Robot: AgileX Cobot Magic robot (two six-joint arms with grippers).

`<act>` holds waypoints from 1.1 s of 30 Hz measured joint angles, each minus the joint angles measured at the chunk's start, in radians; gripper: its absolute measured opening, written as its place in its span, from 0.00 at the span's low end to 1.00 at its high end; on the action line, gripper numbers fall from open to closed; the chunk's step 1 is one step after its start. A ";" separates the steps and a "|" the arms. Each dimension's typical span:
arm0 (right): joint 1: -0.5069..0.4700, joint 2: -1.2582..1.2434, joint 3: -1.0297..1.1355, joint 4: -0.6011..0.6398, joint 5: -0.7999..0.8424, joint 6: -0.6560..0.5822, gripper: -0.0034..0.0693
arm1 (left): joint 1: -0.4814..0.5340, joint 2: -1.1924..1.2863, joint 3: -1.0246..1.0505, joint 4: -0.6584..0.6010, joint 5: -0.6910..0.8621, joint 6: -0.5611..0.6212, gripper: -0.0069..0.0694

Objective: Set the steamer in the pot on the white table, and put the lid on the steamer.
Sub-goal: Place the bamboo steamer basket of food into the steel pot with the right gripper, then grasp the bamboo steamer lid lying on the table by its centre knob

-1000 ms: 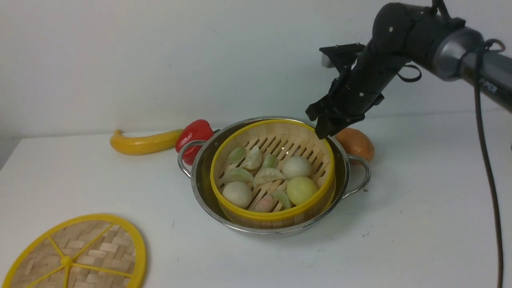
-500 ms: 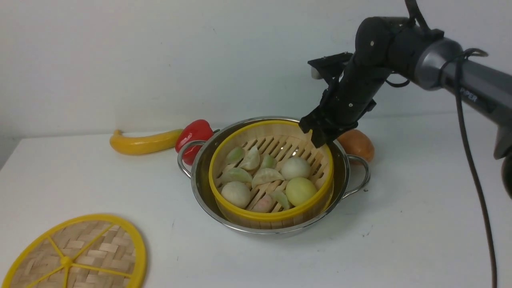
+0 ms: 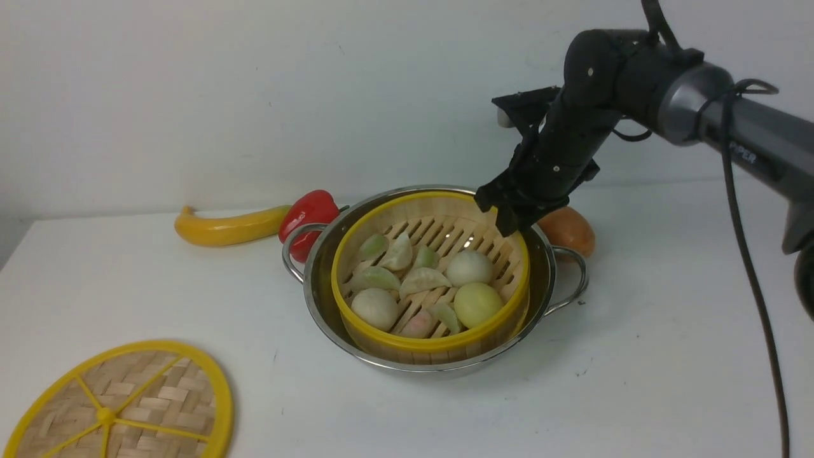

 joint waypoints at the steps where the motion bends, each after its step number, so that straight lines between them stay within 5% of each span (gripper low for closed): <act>1: 0.000 0.006 0.000 0.003 -0.004 0.003 0.27 | 0.000 0.000 0.000 0.000 0.000 0.000 0.64; 16: 0.005 0.029 -0.099 -0.003 0.015 -0.010 0.27 | 0.000 0.000 0.000 0.000 0.000 0.005 0.64; 27: 0.005 0.021 -0.349 -0.187 0.027 0.157 0.48 | 0.000 0.000 0.000 0.000 0.000 0.008 0.64; 33: 0.005 0.005 -0.484 -0.290 0.036 0.277 0.36 | 0.000 0.000 0.000 0.000 0.000 0.008 0.64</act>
